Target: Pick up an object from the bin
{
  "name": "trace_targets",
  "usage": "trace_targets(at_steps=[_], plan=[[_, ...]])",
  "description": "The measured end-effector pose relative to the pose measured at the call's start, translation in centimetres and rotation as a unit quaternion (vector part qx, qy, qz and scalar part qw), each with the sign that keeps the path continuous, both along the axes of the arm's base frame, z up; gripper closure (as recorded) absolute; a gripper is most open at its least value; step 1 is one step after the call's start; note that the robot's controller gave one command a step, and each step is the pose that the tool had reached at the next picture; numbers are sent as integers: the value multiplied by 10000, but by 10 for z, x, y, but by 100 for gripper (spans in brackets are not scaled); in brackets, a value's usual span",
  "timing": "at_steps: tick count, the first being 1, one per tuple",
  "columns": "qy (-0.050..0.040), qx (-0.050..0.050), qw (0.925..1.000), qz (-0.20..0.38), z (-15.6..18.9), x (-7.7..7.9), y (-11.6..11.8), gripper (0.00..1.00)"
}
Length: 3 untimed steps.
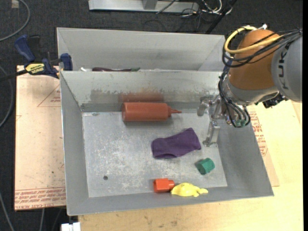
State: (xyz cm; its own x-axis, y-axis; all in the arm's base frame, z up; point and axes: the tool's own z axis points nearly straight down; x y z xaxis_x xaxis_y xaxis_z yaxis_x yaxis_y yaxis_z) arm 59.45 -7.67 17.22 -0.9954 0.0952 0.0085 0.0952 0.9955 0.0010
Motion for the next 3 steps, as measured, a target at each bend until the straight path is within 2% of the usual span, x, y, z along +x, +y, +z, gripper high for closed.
trace_targets(at_steps=[1, 2, 3], plan=[[-109, -5, 9987, 490, 20, 28, 29, 0], [-74, 1, 9940, 1087, -32, 17, 47, 0], [-112, -3, 9933, 1148, -87, -37, 73, 100]])
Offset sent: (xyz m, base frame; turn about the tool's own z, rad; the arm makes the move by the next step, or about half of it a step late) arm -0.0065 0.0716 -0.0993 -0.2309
